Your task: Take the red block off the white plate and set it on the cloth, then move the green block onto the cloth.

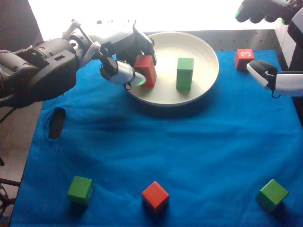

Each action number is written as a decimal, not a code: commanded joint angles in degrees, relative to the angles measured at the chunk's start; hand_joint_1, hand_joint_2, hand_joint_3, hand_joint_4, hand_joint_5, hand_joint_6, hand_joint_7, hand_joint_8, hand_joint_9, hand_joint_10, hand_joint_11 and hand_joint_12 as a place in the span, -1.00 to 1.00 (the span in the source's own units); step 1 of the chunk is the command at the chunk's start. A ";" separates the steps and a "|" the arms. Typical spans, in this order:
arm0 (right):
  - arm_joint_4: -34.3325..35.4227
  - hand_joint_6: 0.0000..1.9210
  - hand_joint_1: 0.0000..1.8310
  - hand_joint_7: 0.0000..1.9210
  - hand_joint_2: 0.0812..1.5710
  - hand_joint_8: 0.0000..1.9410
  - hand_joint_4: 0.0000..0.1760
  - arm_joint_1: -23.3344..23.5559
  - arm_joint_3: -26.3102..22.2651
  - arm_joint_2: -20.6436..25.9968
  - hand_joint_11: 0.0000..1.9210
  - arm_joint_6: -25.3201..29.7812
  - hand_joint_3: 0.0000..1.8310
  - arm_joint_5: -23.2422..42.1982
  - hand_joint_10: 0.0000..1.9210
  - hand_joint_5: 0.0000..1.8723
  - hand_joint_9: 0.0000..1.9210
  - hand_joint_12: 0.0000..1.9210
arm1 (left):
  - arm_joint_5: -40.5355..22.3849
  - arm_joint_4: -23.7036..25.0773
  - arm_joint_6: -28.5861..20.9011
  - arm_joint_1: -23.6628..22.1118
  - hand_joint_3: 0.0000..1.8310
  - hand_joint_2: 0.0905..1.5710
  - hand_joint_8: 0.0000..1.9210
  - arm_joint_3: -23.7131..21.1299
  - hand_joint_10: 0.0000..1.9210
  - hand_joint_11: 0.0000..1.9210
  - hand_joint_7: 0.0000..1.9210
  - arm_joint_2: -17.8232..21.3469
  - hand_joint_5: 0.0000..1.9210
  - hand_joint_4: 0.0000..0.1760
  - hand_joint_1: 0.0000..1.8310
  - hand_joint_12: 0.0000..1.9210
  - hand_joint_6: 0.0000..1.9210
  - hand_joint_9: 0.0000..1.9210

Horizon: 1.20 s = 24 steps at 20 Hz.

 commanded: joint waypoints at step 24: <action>-0.59 0.10 0.34 -0.61 -0.15 0.28 -1.00 0.42 0.04 -0.48 -0.61 0.00 -0.38 -7.19 0.60 -0.61 -0.67 1.00 | -26.81 -2.54 -5.92 3.24 -1.00 0.48 0.31 -10.14 0.50 -0.29 -0.11 10.08 -0.20 -1.00 0.48 0.73 0.26 -0.19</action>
